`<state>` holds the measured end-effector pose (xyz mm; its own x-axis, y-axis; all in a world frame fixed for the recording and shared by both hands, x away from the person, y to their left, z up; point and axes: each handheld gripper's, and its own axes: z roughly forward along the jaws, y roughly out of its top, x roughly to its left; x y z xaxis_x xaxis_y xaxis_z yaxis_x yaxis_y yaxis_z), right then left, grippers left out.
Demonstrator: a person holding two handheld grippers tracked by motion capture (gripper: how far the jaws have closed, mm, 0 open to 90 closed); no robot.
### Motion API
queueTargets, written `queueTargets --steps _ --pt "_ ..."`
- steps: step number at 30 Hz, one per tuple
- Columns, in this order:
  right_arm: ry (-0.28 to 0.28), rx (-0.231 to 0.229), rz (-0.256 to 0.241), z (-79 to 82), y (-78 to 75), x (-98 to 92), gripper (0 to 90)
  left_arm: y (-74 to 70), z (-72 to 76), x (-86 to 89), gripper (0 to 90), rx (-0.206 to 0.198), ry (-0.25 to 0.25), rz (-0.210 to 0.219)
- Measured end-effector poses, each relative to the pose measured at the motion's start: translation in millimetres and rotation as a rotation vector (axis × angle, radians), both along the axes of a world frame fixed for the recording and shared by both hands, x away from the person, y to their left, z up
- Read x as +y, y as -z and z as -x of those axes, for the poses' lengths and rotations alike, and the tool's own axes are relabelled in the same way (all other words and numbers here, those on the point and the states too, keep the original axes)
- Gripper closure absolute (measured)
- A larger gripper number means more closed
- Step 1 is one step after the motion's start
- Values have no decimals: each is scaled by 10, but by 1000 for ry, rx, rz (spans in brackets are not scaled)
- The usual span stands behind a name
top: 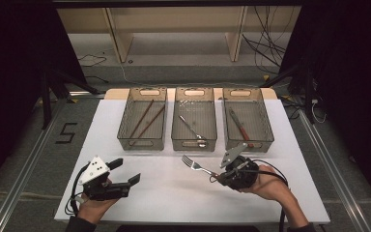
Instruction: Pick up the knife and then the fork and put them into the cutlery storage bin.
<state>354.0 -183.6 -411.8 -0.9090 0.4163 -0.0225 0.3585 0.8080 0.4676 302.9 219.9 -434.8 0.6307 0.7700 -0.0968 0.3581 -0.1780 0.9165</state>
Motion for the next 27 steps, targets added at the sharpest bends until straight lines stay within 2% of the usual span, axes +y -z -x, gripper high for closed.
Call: queueTargets --steps 5,13,17,27 --pt "104 -31 -53 -91 -110 -79 769 -2 1 2 158 -3 -1 0" --pt "235 -77 -89 -310 -314 -193 769 -5 2 8 158 -6 -3 5" --pt "273 -95 -98 -421 -402 -233 769 -2 1 7 158 -6 -4 8" --pt "362 -108 -105 -677 -506 -337 769 -2 -1 9 158 -6 -4 7"
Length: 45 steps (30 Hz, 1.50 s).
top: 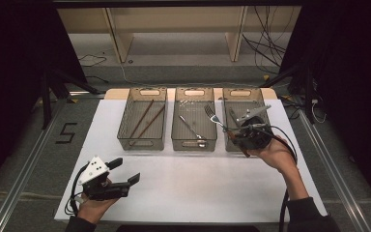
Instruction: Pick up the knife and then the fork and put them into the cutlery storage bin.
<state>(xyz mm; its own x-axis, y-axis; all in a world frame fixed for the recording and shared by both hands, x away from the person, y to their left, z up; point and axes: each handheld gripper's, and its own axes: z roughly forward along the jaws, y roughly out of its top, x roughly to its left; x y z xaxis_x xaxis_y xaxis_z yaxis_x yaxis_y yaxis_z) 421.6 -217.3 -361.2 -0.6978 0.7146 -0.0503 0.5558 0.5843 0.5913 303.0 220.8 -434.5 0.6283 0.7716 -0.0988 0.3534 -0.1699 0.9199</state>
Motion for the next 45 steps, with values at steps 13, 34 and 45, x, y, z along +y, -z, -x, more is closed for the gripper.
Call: queueTargets --steps 13,34,45 --pt "117 5 8 -327 -60 -147 770 -1 -1 1 158 0 0 0" --pt "307 54 18 -838 105 -365 769 2 -6 5 158 2 0 3" --pt "376 95 38 -965 242 -509 769 3 -5 2 158 3 1 2"
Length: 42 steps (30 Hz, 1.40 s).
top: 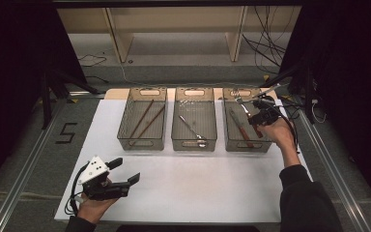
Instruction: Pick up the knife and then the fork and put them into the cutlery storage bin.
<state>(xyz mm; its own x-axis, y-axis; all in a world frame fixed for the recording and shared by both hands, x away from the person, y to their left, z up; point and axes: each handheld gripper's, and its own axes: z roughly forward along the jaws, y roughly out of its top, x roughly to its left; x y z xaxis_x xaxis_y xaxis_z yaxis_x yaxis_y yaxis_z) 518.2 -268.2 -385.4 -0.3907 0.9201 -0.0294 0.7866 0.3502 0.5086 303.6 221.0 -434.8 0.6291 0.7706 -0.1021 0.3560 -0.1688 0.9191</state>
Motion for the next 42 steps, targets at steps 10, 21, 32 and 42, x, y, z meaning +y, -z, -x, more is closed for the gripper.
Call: queueTargets --steps 10,21,32,42 --pt "23 12 7 -39 61 -37 769 0 1 -1 158 -1 0 -1" --pt "27 28 16 -99 128 -4 769 -1 2 1 158 -1 0 1" --pt "30 60 36 -124 230 5 768 -5 5 5 158 -2 2 0" --pt "56 59 24 -133 273 -35 625 -3 1 -1 158 -1 1 0"
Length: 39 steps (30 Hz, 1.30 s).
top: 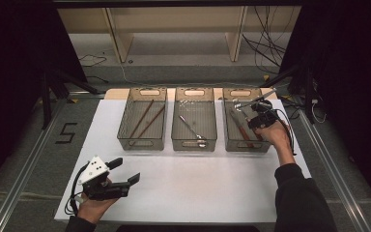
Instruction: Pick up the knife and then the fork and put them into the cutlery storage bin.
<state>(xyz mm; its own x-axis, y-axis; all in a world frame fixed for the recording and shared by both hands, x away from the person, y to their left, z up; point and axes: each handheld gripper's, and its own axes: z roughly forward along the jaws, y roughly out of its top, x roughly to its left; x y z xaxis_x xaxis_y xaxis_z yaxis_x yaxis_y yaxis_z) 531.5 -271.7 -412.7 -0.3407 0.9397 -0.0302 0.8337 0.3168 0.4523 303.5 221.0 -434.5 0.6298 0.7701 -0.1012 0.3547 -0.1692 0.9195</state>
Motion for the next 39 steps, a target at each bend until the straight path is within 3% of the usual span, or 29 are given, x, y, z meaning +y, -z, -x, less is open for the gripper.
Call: queueTargets --steps 2,4,14,19,32,39 --pt "8 -17 -29 8 -36 0 534 0 0 1 158 0 0 0" --pt "-7 -41 -53 33 -85 2 502 2 -1 2 158 0 -1 1" --pt "-37 -90 -104 182 -212 47 446 -3 2 0 158 -1 -1 -1" --pt "-73 -154 -134 325 -278 113 397 -4 1 3 158 0 -1 -2" --pt "-208 -303 -268 1036 -371 412 296 -6 -9 -18 158 4 -1 0" --pt "-261 -345 -324 1361 -333 498 256 -6 -11 -20 158 5 -1 -2"
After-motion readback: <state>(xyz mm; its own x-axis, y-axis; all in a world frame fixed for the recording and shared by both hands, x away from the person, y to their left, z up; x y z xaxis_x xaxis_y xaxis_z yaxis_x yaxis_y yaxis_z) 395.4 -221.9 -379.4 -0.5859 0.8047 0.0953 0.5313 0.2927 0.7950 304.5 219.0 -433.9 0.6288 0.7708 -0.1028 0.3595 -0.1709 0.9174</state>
